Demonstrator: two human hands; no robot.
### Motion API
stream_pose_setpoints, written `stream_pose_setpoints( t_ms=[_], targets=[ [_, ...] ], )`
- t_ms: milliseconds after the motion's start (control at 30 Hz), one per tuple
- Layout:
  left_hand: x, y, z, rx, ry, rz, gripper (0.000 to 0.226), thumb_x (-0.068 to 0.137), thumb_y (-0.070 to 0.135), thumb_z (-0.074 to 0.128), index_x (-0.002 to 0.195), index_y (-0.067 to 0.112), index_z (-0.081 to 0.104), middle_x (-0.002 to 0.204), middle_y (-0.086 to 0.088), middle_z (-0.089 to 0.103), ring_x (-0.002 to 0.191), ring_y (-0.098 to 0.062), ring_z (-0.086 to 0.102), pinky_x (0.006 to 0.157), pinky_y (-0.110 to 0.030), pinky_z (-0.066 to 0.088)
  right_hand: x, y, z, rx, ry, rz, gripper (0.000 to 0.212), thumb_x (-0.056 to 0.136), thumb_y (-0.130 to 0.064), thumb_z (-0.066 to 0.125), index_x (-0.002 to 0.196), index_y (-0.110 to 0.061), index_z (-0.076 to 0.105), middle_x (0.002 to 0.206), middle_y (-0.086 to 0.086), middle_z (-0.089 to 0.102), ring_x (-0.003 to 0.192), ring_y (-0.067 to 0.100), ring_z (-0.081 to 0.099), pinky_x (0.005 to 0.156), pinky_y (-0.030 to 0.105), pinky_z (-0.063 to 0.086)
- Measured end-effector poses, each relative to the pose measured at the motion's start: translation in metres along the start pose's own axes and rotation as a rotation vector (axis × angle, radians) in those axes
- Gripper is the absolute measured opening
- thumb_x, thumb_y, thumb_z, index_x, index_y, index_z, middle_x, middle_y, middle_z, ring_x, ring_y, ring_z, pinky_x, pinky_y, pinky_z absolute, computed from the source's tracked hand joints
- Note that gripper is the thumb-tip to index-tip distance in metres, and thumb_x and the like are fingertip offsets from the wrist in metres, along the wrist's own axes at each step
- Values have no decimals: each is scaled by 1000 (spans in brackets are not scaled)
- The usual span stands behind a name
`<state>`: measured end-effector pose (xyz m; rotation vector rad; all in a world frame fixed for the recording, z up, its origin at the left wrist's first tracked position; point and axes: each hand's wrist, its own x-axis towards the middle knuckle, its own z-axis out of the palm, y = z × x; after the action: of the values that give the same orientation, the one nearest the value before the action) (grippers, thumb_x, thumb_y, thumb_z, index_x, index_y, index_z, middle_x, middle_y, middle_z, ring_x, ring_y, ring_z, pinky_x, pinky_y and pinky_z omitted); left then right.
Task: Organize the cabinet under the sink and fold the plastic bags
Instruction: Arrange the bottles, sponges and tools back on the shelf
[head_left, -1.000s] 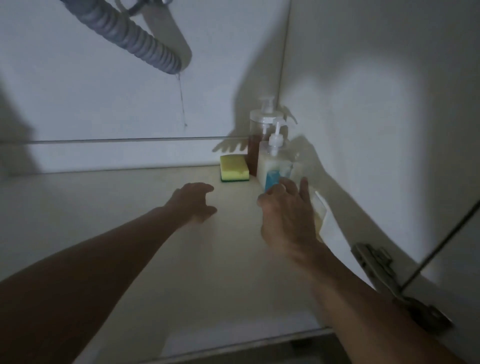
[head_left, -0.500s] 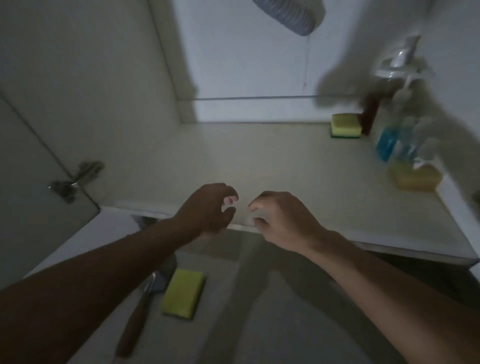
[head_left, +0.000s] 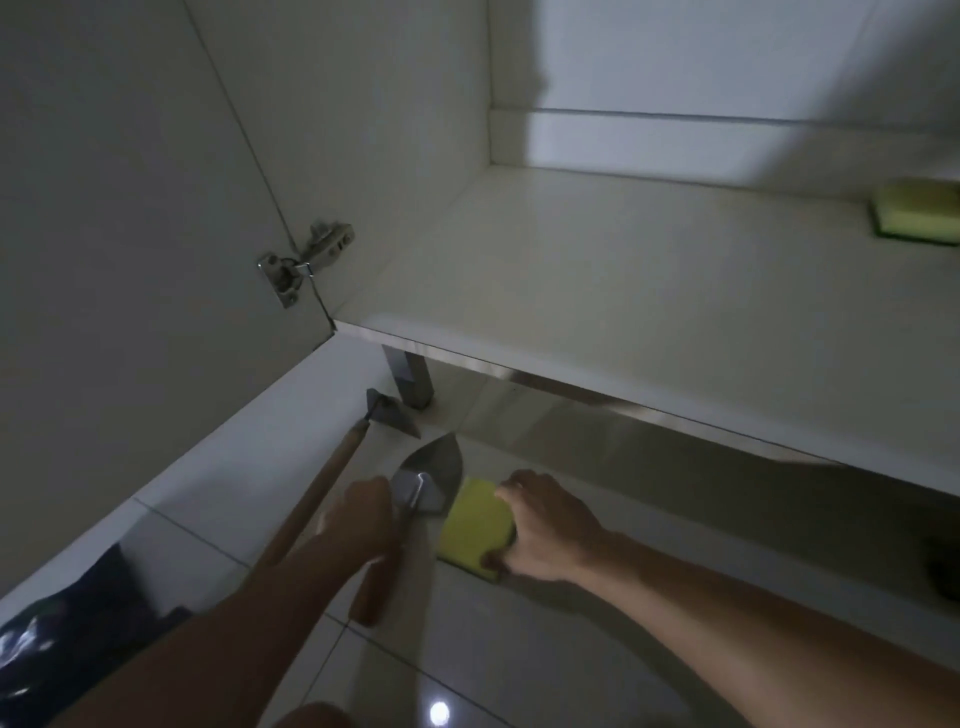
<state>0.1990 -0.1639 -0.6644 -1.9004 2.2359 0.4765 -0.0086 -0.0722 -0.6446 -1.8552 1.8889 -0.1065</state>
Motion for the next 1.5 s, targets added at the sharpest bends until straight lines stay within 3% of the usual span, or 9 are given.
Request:
stream_pose_setpoints(
  t_ms=[167, 333, 500, 800, 967, 1100, 1267, 1400, 1500],
  targets=[
    [0, -12, 33, -22, -22, -49, 25, 83, 36, 57, 101, 17, 58, 99, -4, 64, 91, -23, 65, 80, -35, 56, 20, -8, 32, -70, -107, 41, 121, 56, -67, 79, 148, -20, 17, 156, 5, 15, 143, 29, 19, 111, 49, 32],
    [0, -13, 38, -39, 34, -48, 17, 86, 27, 58, 95, 14, 66, 88, -6, 67, 82, -22, 68, 73, -36, 59, 21, -2, 40, -46, -4, 12, 99, 65, -50, 80, 143, -23, 26, 138, 5, 34, 125, 29, 40, 96, 43, 46],
    [-24, -14, -2, -35, 30, -39, 31, 64, 35, 81, 87, 18, 70, 78, 0, 67, 73, -18, 67, 69, -33, 59, 1, -6, 12, 51, 25, -30, 93, 62, -46, 80, 139, -27, 32, 138, 2, 35, 124, 25, 40, 100, 38, 44],
    [-118, -3, -132, -65, 161, 49, 41, 60, 44, 84, 94, 26, 72, 86, 7, 68, 78, -11, 63, 78, -34, 55, -65, -30, -95, 76, 196, -248, 89, 63, -55, 75, 140, -38, 33, 140, -10, 37, 124, 14, 43, 102, 30, 42],
    [-125, 49, -186, -87, 247, 161, 34, 62, 38, 86, 88, 20, 74, 85, 2, 69, 72, -7, 60, 64, -18, 47, -75, -9, -162, 32, 249, -215, 89, 62, -53, 75, 139, -35, 36, 141, -10, 40, 122, 15, 45, 100, 35, 43],
    [-88, 103, -199, -160, 296, 248, 28, 59, 34, 86, 80, 19, 77, 73, -2, 71, 68, -15, 66, 69, -32, 58, -71, 30, -203, 68, 302, -107, 82, 63, -42, 79, 136, -38, 40, 136, -11, 42, 116, 14, 44, 94, 34, 44],
    [-24, 190, -197, -196, 287, 303, 39, 52, 40, 89, 74, 13, 73, 70, -1, 70, 61, -17, 66, 66, -35, 59, -59, 106, -246, 87, 325, 57, 77, 66, -31, 81, 132, -39, 43, 124, -7, 43, 94, 14, 48, 64, 24, 39],
    [10, 248, -193, -224, 256, 296, 53, 48, 41, 90, 86, 10, 69, 79, -5, 69, 71, -23, 67, 69, -35, 58, -50, 158, -272, 87, 328, 187, 75, 58, -30, 80, 125, -40, 47, 125, -6, 45, 101, 17, 51, 76, 30, 48],
    [33, 304, -188, -220, 262, 351, 50, 49, 39, 90, 79, 9, 63, 77, -7, 66, 69, -24, 65, 61, -29, 53, -42, 202, -290, 72, 302, 300, 73, 52, -31, 74, 119, -41, 47, 126, -3, 46, 108, 19, 49, 80, 32, 48]
  ],
)
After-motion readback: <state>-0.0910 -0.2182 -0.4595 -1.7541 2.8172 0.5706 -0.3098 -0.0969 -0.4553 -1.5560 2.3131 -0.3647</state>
